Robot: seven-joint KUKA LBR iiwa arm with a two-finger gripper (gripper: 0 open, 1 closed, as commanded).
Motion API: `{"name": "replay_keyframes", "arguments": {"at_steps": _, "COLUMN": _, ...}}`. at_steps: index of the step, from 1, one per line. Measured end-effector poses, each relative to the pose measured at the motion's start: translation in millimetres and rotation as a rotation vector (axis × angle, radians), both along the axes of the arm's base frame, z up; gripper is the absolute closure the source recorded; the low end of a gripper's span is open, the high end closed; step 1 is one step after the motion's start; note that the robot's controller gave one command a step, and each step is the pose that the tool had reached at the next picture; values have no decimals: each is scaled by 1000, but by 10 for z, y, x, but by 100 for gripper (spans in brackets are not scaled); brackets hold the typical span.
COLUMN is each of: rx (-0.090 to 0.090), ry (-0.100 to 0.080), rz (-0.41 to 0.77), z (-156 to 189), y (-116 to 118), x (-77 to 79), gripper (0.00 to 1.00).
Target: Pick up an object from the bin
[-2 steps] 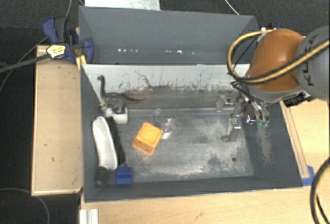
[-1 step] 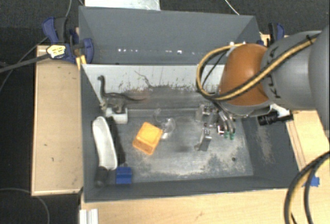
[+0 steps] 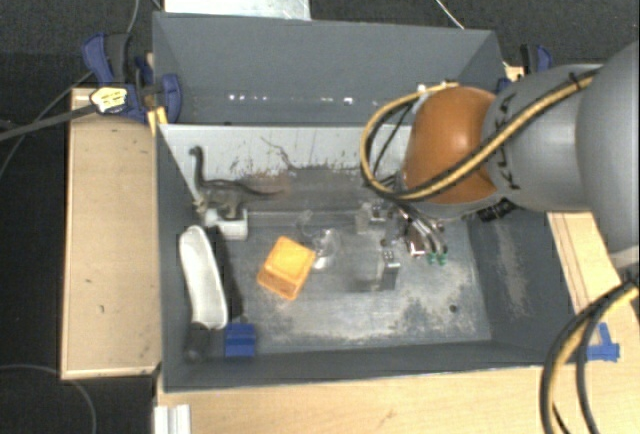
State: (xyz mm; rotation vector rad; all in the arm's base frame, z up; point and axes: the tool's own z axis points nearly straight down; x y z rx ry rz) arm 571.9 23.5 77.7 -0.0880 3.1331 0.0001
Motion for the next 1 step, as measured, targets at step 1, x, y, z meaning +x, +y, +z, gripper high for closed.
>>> {"name": "replay_keyframes", "arguments": {"at_steps": 1, "rx": 2, "ry": 3, "rz": -277, "z": -61, "y": 219, "x": 87, "gripper": 0}}
